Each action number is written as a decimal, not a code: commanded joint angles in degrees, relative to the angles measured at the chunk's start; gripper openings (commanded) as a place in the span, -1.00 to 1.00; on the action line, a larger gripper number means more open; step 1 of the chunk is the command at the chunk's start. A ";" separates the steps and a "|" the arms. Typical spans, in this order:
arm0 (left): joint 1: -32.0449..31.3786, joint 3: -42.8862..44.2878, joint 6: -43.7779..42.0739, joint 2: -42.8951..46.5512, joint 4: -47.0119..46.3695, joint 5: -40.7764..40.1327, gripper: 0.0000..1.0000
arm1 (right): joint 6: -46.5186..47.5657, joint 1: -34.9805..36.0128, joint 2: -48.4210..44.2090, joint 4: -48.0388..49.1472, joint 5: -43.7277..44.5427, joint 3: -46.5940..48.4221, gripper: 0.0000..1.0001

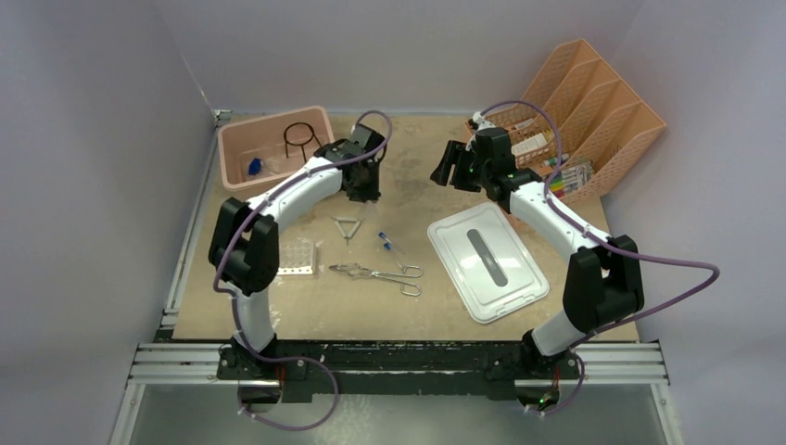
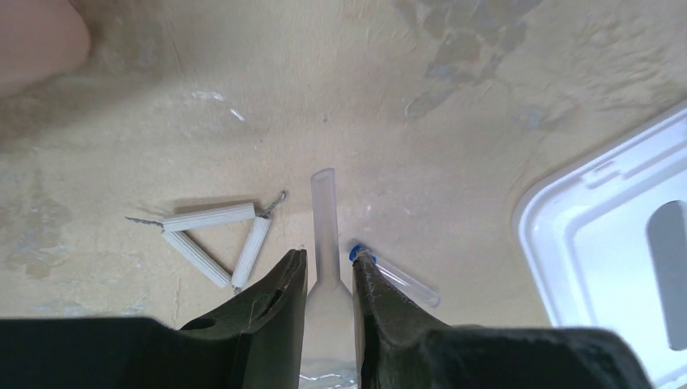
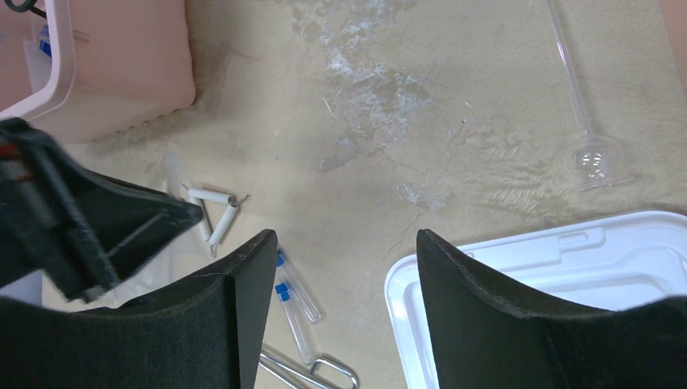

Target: Organize the chemistry lab equipment

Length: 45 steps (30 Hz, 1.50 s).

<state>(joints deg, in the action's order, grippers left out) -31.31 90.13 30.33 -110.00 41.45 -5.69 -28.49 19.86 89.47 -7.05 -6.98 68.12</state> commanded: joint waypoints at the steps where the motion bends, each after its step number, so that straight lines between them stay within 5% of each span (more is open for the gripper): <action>1: 1.84 3.49 -1.21 4.87 -1.09 -2.21 -1.00 | 0.85 0.17 -2.28 1.07 0.89 1.74 0.31; 14: 16.83 15.08 -4.36 10.22 5.76 -5.44 -1.00 | 1.29 0.18 0.73 -0.84 0.19 6.18 0.31; 25: 32.02 13.56 -6.55 8.80 8.34 -12.79 -1.00 | 1.33 0.18 4.93 -0.83 0.03 11.25 0.31; 29: 37.39 10.56 -5.84 7.45 5.19 -9.51 -1.00 | 1.97 0.18 7.04 -1.61 -1.06 13.62 0.31; 45: 38.69 14.56 -9.65 -6.01 6.84 -9.15 -1.00 | 2.21 0.13 10.74 -3.22 -2.68 16.76 0.31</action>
<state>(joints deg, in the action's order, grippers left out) 7.42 101.19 22.68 -113.97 47.68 -15.18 -27.31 19.88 100.03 -10.70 -8.47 81.91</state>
